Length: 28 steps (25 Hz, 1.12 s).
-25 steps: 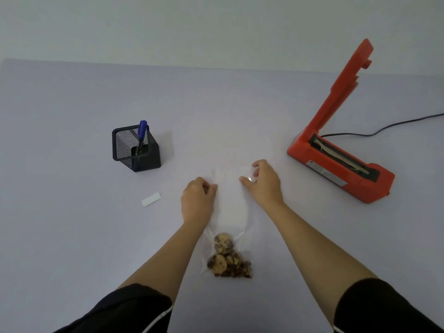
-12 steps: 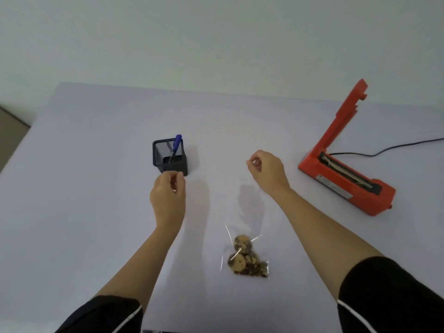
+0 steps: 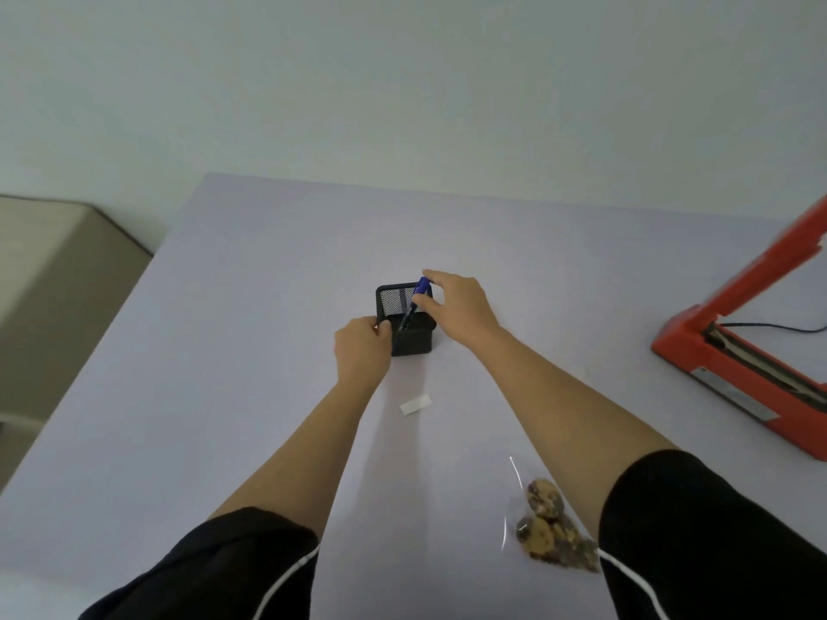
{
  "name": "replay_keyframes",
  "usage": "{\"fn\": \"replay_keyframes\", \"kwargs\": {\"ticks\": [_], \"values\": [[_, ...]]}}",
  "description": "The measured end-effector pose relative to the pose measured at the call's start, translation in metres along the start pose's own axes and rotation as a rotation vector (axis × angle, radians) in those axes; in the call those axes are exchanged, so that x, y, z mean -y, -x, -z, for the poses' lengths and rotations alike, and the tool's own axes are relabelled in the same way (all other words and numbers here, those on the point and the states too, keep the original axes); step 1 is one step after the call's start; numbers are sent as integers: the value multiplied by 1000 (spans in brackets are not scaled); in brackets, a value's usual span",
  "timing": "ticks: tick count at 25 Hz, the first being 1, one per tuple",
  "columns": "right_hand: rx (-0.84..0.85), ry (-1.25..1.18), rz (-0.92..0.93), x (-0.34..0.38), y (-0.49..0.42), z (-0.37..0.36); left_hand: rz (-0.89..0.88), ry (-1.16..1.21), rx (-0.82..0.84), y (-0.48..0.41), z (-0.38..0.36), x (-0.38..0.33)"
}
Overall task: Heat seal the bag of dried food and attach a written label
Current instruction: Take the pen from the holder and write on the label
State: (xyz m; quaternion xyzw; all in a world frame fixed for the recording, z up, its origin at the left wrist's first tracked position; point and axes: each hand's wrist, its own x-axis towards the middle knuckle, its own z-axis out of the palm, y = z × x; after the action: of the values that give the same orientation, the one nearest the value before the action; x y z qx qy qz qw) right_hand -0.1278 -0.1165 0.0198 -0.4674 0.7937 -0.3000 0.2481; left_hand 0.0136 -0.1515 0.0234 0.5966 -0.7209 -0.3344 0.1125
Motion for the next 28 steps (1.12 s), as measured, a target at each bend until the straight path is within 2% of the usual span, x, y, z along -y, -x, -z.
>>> {"fn": "replay_keyframes", "kwargs": {"ticks": [4, 7, 10, 13, 16, 18, 22, 24, 26, 28], "values": [[-121, -101, 18, 6, -1, -3, 32, 36, 14, 0, -3, 2], [-179, -312, -14, 19, 10, 9, 29, 40, 4, 0, -1, 6], [-349, -433, 3, 34, 23, 45, -132, 166, -19, 2, 17, 2], [-441, -476, 16, 48, 35, 82, -329, 204, 74, 9, 36, -14], [-502, -525, -6, 54, 46, 101, -336, 363, 83, 21, 44, -26], [-512, -605, -25, 56, 54, 107, -360, 442, 58, 30, 47, -32], [-373, -684, -155, 61, 70, 93, -480, 474, 115, 49, 47, -51], [-437, -640, -207, 63, 74, 82, -514, 453, 141, 57, 41, -56], [-511, -627, -272, 64, 76, 81, -482, 473, 189, 62, 37, -57], [-514, -597, -315, 63, 77, 83, -421, 558, 272, 64, 35, -54]]}}
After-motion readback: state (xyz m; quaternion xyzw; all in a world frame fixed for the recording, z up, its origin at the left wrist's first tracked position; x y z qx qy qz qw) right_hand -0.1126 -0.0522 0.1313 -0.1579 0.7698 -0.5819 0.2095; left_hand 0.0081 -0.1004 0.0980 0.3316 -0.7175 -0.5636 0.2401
